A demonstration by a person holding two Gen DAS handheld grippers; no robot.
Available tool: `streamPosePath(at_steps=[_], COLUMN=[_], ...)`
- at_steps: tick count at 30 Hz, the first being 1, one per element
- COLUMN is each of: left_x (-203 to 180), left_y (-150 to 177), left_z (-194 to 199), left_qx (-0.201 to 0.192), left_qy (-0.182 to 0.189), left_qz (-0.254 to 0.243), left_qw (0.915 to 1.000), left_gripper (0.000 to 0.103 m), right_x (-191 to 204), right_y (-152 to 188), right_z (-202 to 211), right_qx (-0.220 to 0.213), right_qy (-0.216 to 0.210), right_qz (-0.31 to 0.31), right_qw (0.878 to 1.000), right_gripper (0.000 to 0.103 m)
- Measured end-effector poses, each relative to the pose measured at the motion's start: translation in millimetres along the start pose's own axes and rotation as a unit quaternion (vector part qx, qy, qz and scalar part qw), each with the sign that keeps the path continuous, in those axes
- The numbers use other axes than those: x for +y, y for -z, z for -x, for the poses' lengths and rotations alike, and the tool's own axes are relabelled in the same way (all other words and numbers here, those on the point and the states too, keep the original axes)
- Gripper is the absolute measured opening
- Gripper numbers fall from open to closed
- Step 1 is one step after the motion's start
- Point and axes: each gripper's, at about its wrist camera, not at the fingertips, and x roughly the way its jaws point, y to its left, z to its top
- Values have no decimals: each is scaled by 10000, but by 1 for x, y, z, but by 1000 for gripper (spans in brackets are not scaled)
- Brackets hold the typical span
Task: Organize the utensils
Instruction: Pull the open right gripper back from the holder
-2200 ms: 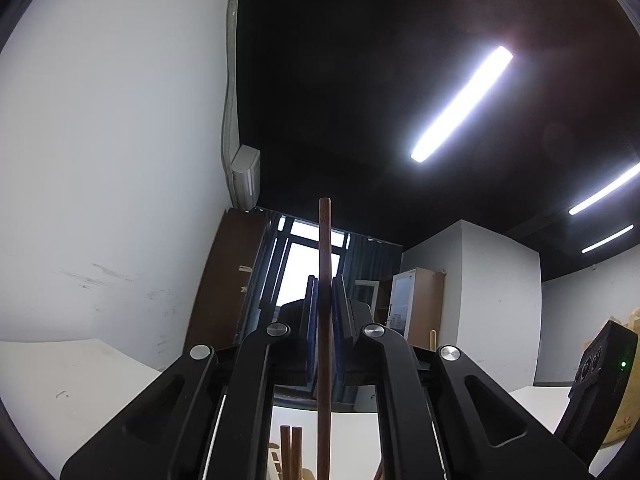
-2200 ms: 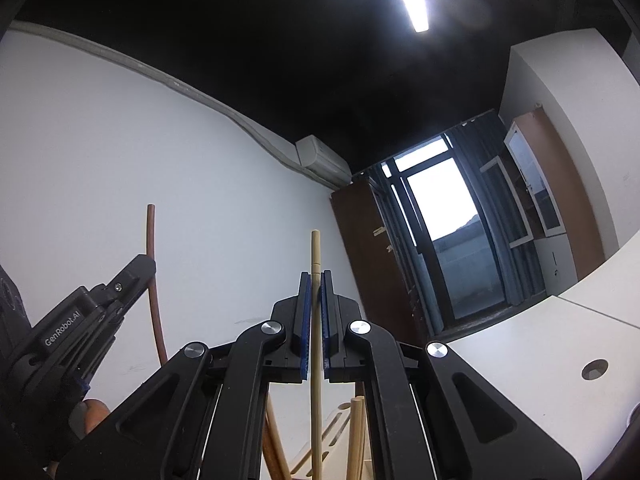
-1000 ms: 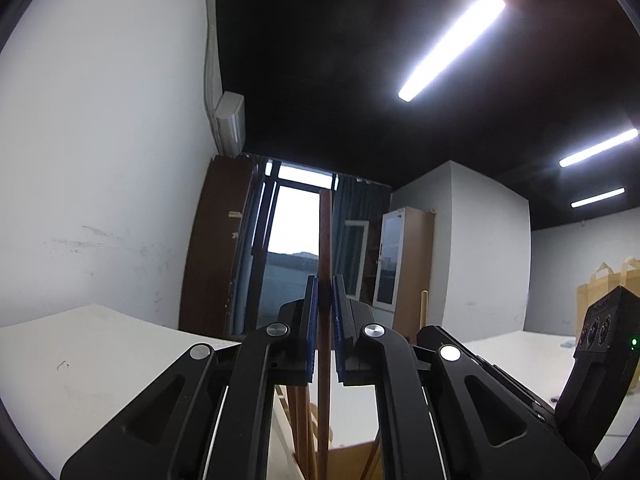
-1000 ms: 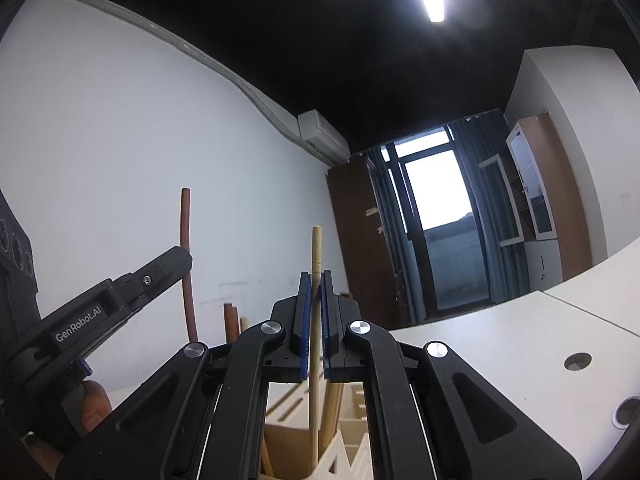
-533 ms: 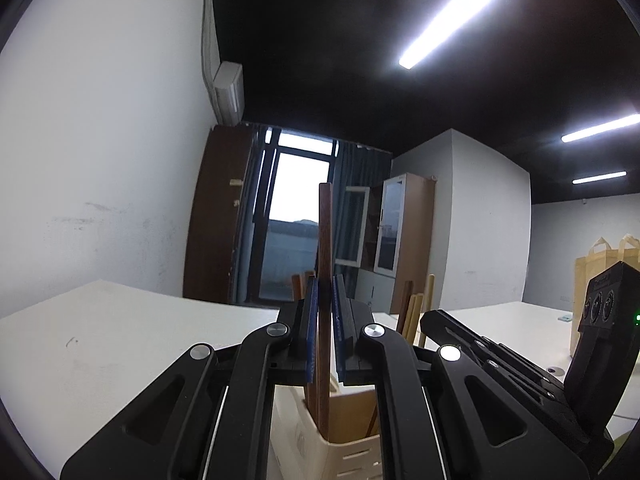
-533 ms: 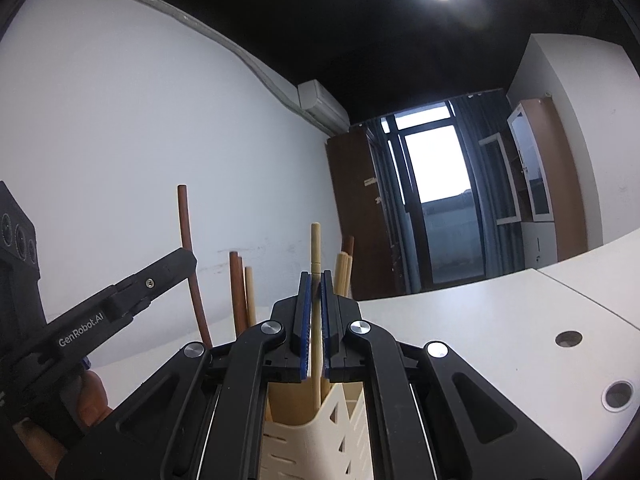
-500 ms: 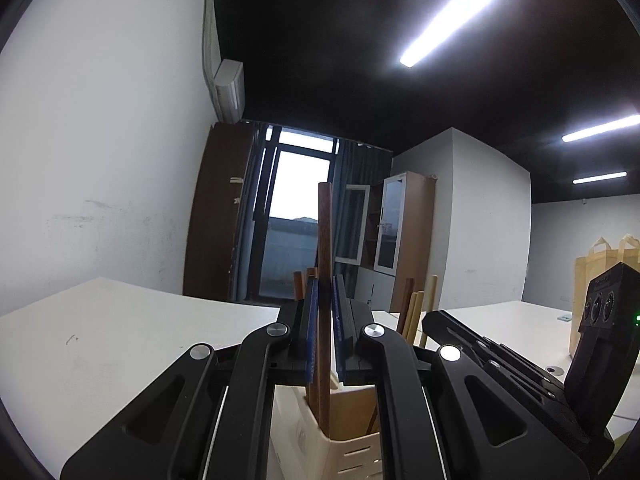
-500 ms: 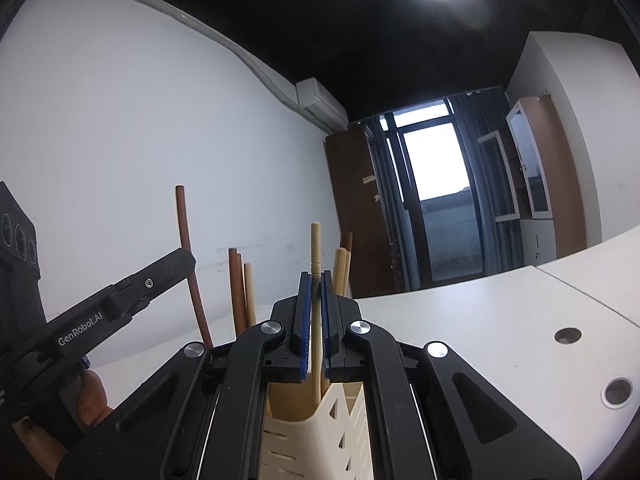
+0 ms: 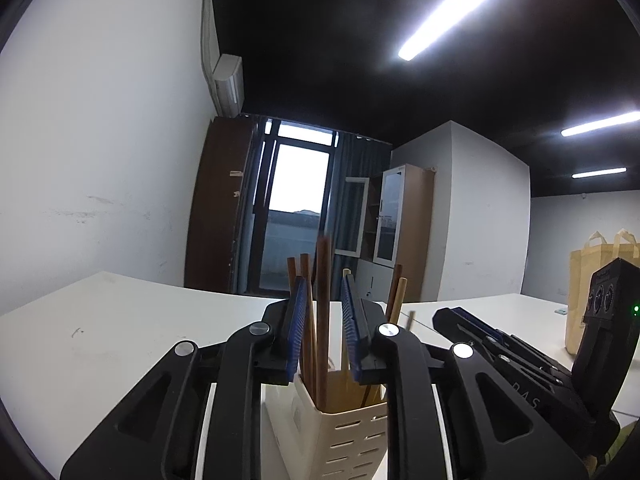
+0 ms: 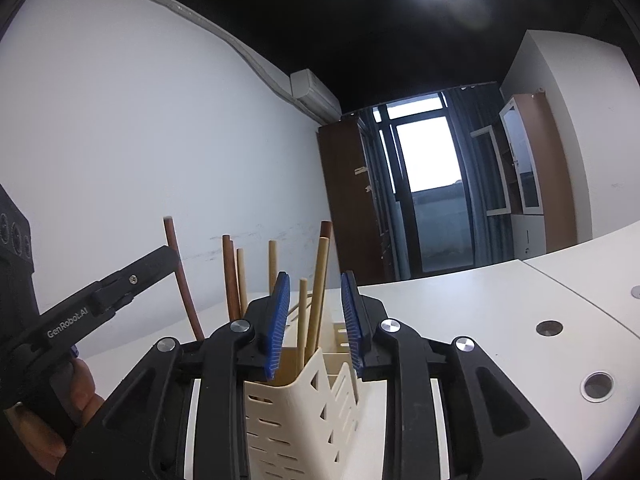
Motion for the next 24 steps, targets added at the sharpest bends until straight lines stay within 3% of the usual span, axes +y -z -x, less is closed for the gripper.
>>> streamPosePath(at_steps=[8, 24], left_x=[7, 9], left_y=[-2, 13], left_z=[12, 30], left_qx=[65, 938], left_qy=[-157, -437], left_qz=[49, 13], left_qw=[9998, 9946], left_gripper=[23, 42], right_x=[-2, 7], right_y=[4, 16], right_z=[7, 19], right_qx=[121, 891], right_qy=[123, 193], right_qz=[94, 189], right_qw=[9998, 9957], right_gripper=[33, 54])
